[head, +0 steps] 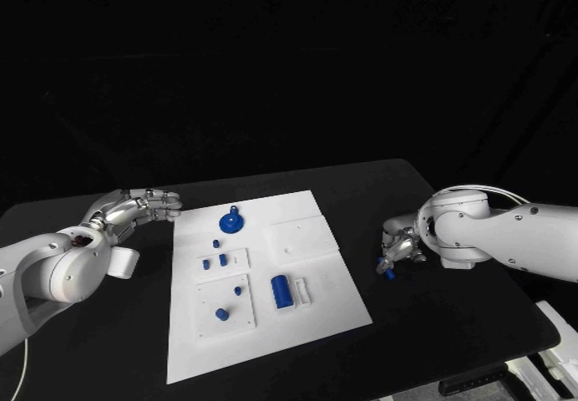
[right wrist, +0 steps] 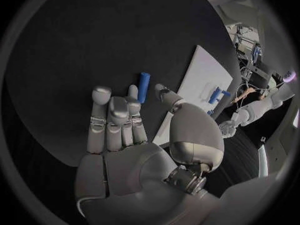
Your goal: Assemble the parts on the task board
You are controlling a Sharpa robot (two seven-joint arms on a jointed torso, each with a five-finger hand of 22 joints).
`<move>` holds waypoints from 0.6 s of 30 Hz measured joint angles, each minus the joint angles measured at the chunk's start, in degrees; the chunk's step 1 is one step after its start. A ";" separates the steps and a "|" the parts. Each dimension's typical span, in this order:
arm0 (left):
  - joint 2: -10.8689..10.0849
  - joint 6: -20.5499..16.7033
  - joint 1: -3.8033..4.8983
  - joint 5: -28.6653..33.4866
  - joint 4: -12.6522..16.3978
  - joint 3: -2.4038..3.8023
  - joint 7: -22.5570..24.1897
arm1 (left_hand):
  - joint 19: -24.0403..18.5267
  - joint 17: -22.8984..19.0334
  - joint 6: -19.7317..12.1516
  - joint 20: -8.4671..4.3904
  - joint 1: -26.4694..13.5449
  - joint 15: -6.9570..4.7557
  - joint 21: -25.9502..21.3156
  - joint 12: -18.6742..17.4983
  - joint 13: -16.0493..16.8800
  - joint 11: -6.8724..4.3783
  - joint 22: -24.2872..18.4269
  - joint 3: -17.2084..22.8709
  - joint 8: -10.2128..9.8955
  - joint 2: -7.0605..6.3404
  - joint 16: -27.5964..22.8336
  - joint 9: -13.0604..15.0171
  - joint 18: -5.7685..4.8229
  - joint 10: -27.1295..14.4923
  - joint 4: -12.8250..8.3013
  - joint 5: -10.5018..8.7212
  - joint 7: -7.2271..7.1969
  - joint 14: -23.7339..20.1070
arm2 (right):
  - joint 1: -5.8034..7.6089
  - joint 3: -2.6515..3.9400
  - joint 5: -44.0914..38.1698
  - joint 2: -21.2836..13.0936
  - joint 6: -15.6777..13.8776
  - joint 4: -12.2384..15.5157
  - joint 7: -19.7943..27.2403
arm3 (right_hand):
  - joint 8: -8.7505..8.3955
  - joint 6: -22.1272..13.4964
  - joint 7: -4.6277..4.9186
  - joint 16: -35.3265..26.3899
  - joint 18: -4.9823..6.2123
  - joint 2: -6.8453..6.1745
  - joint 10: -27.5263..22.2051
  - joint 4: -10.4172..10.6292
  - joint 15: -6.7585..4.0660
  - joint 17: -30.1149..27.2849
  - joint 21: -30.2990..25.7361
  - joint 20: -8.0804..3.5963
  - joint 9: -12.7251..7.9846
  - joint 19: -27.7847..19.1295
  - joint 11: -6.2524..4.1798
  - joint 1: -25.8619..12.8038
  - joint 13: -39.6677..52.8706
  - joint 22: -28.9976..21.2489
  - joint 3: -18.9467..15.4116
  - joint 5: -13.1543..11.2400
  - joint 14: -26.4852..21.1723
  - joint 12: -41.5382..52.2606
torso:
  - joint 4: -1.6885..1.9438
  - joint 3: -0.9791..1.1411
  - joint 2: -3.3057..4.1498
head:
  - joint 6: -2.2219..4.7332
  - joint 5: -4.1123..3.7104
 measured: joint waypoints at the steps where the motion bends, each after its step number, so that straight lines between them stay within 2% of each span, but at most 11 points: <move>1: -0.02 0.01 0.00 0.00 0.00 0.00 -0.01 | 0.00 0.00 0.00 0.00 0.00 0.00 0.00 0.00 0.00 0.00 0.01 0.00 0.00 0.00 0.00 0.00 0.00 0.00 0.00 0.00 0.00 0.00 | -0.25 0.06 -0.24 0.18 -0.10 -0.14 0.00 | -0.01 0.03 -0.03 0.00 0.00 0.31 0.00 -0.02 0.00 0.00 0.00 0.00 2.46 0.00 0.00 0.31 0.00 0.00 -0.02 0.00 0.00 0.00 | 0.00 0.00 0.00 | -0.01 0.02; 2: -0.04 0.01 0.00 0.00 0.01 0.00 -0.02 | 0.00 0.00 0.00 0.00 0.00 0.00 0.00 0.00 0.00 0.00 0.01 0.00 0.00 0.00 0.00 0.00 0.00 0.00 0.00 0.00 0.00 0.00 | -0.44 0.14 -0.54 0.36 -0.23 -0.25 0.00 | -0.01 0.07 -0.07 0.00 0.00 0.66 0.02 -0.25 0.01 0.00 0.00 0.08 6.00 0.08 0.01 0.66 0.00 0.00 -0.25 0.00 0.01 0.00 | 0.00 0.00 -0.01 | -0.04 0.07; 3: -0.05 0.02 0.00 0.00 0.02 0.00 -0.03 | 0.00 0.00 0.00 0.00 0.00 0.00 0.00 0.00 0.00 0.00 0.01 0.00 0.00 0.00 0.00 0.00 0.00 0.00 0.00 0.00 0.00 0.00 | -0.70 0.26 -0.97 0.57 -0.48 -0.34 0.00 | 0.00 0.16 -0.14 0.00 0.00 0.89 0.12 -0.50 0.09 0.00 0.00 0.09 6.16 0.09 0.11 0.89 0.00 0.00 -0.40 0.00 0.09 -0.05 | 0.00 0.00 -0.01 | -0.05 0.08; 4: -0.07 0.03 0.00 0.00 0.05 0.00 -0.03 | 0.00 0.00 0.00 0.00 0.00 0.00 0.00 0.00 0.00 0.00 0.01 0.00 0.00 0.00 0.00 0.00 0.00 0.00 0.00 0.00 0.00 0.00 | -0.91 0.33 -1.31 0.74 -0.67 -0.43 -0.01 | 0.00 0.24 -0.21 0.00 0.00 1.07 0.20 -0.79 0.10 0.00 0.01 0.09 8.58 0.09 0.18 1.07 0.00 0.00 -0.33 0.00 0.09 -0.06 | 0.00 -0.01 -0.01 | -0.09 0.11; 6: -0.12 0.04 0.00 0.00 0.08 0.00 -0.04 | 0.00 0.01 0.00 0.00 0.00 0.00 0.00 0.00 0.00 0.00 0.01 0.00 0.00 0.00 0.00 0.00 0.00 0.00 0.00 0.00 0.00 0.00 | -1.35 0.48 -2.19 1.01 -1.27 -0.48 -0.10 | 0.71 0.43 -0.35 0.00 -0.01 1.68 0.27 -1.27 0.20 0.00 0.02 0.12 8.80 0.12 0.24 1.68 0.00 0.00 -0.15 0.00 0.20 -0.09 | -0.01 -0.02 -0.01 | -0.13 0.12; 7: -0.13 0.05 0.00 0.00 0.08 0.00 -0.04 | 0.00 0.05 0.00 0.00 0.00 0.00 0.00 0.00 0.00 0.00 0.01 0.00 0.00 0.00 0.00 0.00 0.00 0.00 0.00 0.00 0.00 0.00 | -1.48 0.50 -2.57 1.11 -1.51 -0.48 -0.15 | 1.87 0.48 -0.39 0.00 -0.01 2.10 0.25 -1.54 0.21 0.00 0.02 0.22 8.80 0.16 0.21 2.10 0.00 0.00 0.12 0.00 0.21 -0.10 | -0.02 -0.03 -0.01 | -0.14 0.12; 10: -0.19 0.07 0.00 0.00 0.11 0.00 -0.05 | 0.00 0.06 0.00 0.00 0.00 0.00 0.00 0.00 0.00 0.00 0.01 0.00 0.00 0.00 0.00 0.00 0.00 0.00 0.00 0.00 0.00 0.00 | -1.71 0.54 -3.67 1.50 -2.00 -0.50 -0.32 | 1.89 0.84 -0.41 0.00 -0.02 3.42 0.27 -3.08 0.29 0.06 0.03 0.16 8.83 -0.02 0.07 3.96 0.00 0.00 1.18 -0.01 0.28 -0.11 | -0.02 -0.04 -0.01 | -0.16 0.12; 11: -0.22 0.08 0.00 0.00 0.12 0.00 -0.06 | 0.00 0.06 0.00 0.00 0.00 0.00 0.00 0.00 0.00 0.00 0.01 0.00 0.00 0.00 0.00 0.01 0.00 0.00 0.00 0.00 0.00 0.00 | -1.76 0.55 -3.89 1.60 -2.05 -0.49 -0.35 | 1.89 0.91 -0.48 0.00 -0.03 3.46 0.27 -3.70 0.27 0.06 0.03 0.13 8.97 -0.05 0.07 4.76 0.00 0.00 1.79 -0.02 0.26 -0.11 | -0.01 -0.04 -0.01 | -0.18 0.12; 12: -0.24 0.09 0.00 0.00 0.13 0.00 -0.06 | 0.00 0.05 0.00 0.00 0.00 0.00 0.00 0.00 0.00 0.00 0.01 0.00 0.00 0.00 0.00 0.01 0.00 0.00 0.00 0.00 0.00 0.00 | -1.85 0.59 -4.09 1.70 -2.12 -0.46 -0.37 | 1.89 0.91 -0.48 0.00 -0.03 3.47 0.27 -4.37 0.20 0.06 0.03 0.07 10.12 -0.14 0.06 5.47 0.00 0.00 2.46 -0.07 0.18 -0.11 | 0.00 -0.04 -0.01 | -0.21 0.12; 18: -0.42 0.12 0.00 0.00 0.20 0.00 -0.10 | 0.00 0.05 0.00 0.00 0.00 0.00 0.00 0.00 0.00 0.00 0.01 0.00 0.00 0.00 0.00 -0.01 -0.01 0.00 0.00 0.00 0.00 0.00 | -2.61 1.05 -5.46 2.43 -2.92 -0.23 -0.43 | 1.89 1.14 -0.29 0.00 -0.08 3.14 0.27 -8.12 0.18 0.06 0.38 0.14 10.12 -0.23 0.06 8.00 0.00 0.00 6.21 -0.28 0.15 -0.28 | 0.02 -0.14 -0.02 | -0.30 -0.01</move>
